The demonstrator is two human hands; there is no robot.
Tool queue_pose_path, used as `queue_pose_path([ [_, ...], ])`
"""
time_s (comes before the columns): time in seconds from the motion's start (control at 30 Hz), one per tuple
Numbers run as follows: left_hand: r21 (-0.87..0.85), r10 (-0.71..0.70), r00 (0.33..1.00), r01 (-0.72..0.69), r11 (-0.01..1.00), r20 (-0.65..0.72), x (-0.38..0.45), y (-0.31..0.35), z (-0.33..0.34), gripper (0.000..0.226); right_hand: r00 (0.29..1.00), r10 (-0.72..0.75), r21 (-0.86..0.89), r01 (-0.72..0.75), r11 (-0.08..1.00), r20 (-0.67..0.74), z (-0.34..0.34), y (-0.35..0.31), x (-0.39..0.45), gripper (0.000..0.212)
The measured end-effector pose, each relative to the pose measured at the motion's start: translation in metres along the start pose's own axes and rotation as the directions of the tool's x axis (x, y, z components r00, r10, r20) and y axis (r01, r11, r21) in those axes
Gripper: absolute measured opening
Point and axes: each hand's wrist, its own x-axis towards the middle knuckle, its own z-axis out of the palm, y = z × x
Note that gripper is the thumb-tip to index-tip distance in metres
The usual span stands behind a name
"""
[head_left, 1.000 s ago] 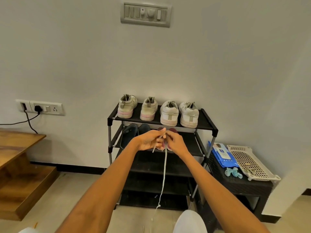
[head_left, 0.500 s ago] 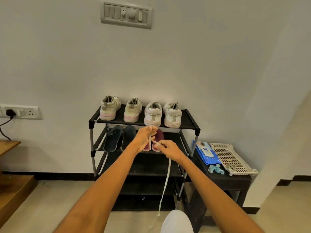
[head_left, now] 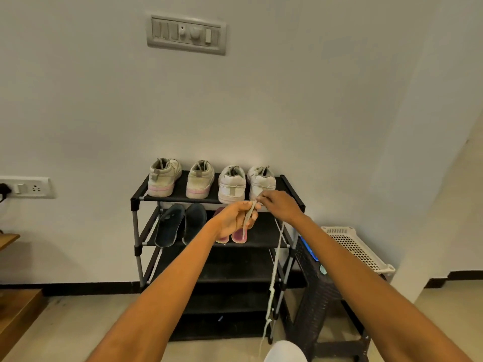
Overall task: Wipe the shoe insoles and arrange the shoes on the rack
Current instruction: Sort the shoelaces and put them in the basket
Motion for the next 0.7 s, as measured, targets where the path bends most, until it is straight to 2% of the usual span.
queue_pose_path([
  [0.1,-0.184,0.037,0.999,-0.037,0.982,-0.003,0.003,0.004,-0.002,0.031,0.999,0.02,0.182,-0.028,0.983,0.045,0.021,-0.002,-0.01,0.019],
  [0.2,-0.384,0.074,0.989,-0.117,0.916,-0.125,0.008,0.0,-0.009,0.032,0.979,0.021,0.257,-0.075,0.964,0.204,0.037,-0.003,-0.024,0.023],
  [0.27,-0.378,0.097,0.961,-0.193,0.905,-0.26,0.012,-0.003,-0.014,0.031,0.93,-0.016,0.231,-0.074,0.97,0.366,0.039,-0.004,-0.031,0.028],
  [0.33,-0.204,0.095,0.934,-0.173,0.964,-0.343,0.016,-0.007,-0.019,0.031,0.887,-0.065,0.225,-0.045,0.973,0.457,0.035,-0.01,-0.034,0.03],
  [0.43,-0.036,0.073,0.933,-0.091,0.995,-0.353,0.017,-0.012,-0.027,0.027,0.897,-0.154,0.242,0.054,0.969,0.415,0.016,-0.02,-0.027,0.026],
  [0.53,0.1,0.041,0.955,-0.012,0.995,-0.293,0.012,-0.013,-0.023,0.023,0.917,-0.2,0.221,0.128,0.967,0.345,-0.012,-0.029,-0.012,0.026],
  [0.6,0.129,0.021,0.973,0.009,0.992,-0.231,0.011,-0.014,-0.019,0.026,0.942,-0.176,0.223,0.113,0.968,0.287,-0.027,-0.029,-0.001,0.029],
  [0.7,0.085,0.028,0.993,-0.018,0.996,-0.112,0.007,-0.003,-0.012,0.033,0.986,-0.1,0.256,0.062,0.965,0.137,-0.033,-0.024,0.01,0.03],
])
